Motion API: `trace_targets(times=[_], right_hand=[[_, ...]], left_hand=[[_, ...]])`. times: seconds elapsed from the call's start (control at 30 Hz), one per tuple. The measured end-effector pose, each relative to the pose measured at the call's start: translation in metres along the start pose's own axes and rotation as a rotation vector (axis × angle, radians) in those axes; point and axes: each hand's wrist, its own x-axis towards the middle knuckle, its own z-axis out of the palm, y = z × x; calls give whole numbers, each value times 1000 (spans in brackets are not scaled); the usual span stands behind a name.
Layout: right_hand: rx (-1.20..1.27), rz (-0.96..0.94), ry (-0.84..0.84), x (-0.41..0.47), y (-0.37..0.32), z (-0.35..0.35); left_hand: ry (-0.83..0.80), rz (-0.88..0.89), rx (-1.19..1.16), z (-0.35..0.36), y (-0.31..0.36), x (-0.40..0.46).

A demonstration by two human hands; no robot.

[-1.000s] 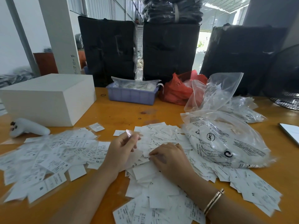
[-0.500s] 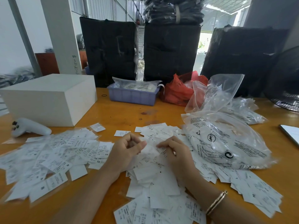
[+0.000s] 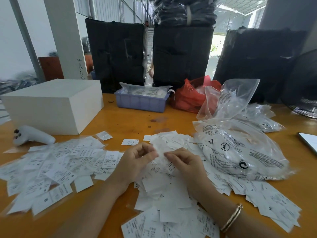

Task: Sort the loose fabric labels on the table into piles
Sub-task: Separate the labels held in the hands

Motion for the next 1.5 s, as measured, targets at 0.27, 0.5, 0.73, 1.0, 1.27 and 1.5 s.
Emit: trace_targets(times=[0.27, 0.5, 0.73, 1.0, 1.27, 1.5], right_hand=[[-37, 14, -77, 0, 3, 5], [81, 127, 116, 5, 12, -3], [256, 110, 174, 6, 8, -8], [-119, -86, 44, 0, 6, 1], [-215, 11, -117, 3, 8, 2], [-172, 17, -133, 4, 9, 4]], left_hand=[[120, -8, -134, 0, 2, 2], [162, -33, -1, 3, -1, 2], [130, -4, 130, 3, -3, 2], [135, -20, 135, 2, -3, 2], [63, 16, 98, 3, -2, 0], [51, 11, 19, 5, -1, 0]])
